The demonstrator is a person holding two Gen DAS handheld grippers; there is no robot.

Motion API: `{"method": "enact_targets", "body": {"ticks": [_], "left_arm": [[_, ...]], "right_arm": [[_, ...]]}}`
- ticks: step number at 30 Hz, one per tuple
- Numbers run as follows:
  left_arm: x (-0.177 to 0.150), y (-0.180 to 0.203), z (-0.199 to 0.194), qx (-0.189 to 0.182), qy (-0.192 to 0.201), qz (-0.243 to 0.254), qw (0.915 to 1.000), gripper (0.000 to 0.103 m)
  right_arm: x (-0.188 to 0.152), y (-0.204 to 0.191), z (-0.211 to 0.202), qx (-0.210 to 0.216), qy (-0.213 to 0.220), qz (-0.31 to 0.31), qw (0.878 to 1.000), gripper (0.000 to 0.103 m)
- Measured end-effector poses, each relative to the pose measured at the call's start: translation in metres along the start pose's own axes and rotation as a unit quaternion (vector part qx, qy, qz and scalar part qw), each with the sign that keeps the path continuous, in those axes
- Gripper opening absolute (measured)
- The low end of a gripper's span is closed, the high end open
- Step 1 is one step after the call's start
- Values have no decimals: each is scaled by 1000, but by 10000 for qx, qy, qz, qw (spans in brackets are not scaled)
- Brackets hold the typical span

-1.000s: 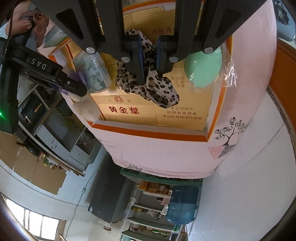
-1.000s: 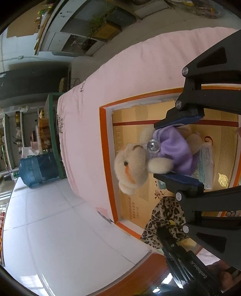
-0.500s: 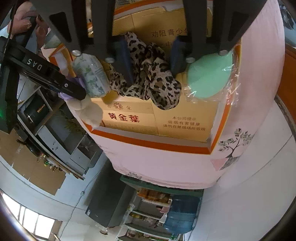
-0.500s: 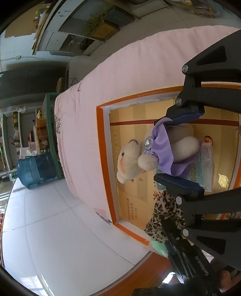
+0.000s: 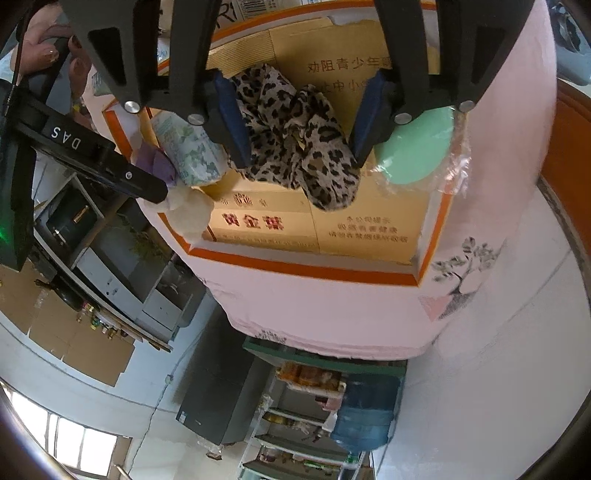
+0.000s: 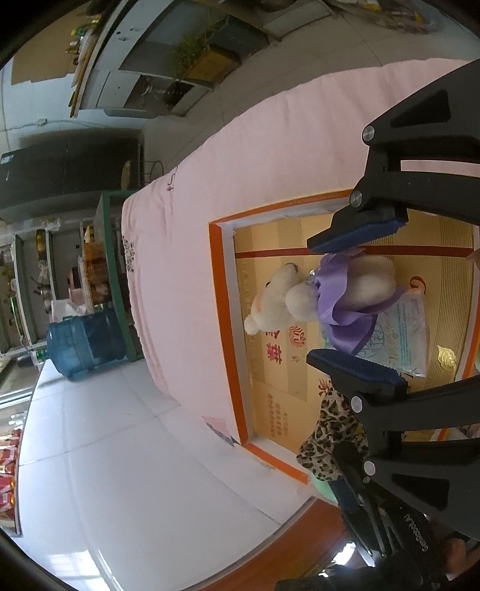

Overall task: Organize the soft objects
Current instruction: 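Carry scrunchie and teddy bear into the box and release both, then lift both open tools away from the box toward the remaining items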

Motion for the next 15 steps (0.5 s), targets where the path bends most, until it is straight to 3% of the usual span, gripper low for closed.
{"method": "enact_targets", "body": {"ticks": [15], "left_arm": [[18, 14, -47, 337, 817, 337, 9955, 62]], "right_arm": [[4, -1, -14, -17, 231, 38, 9997, 56]]}}
Point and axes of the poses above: each gripper's, at about its wrist camera, not at the fingertips, and z roughly the way its jaws point, y to its right, x to its top, the point moved 5 cm from there along z, roughly the way its jaws point, and after that the axes turned 2 degrees about x, right-handed, at the moved point
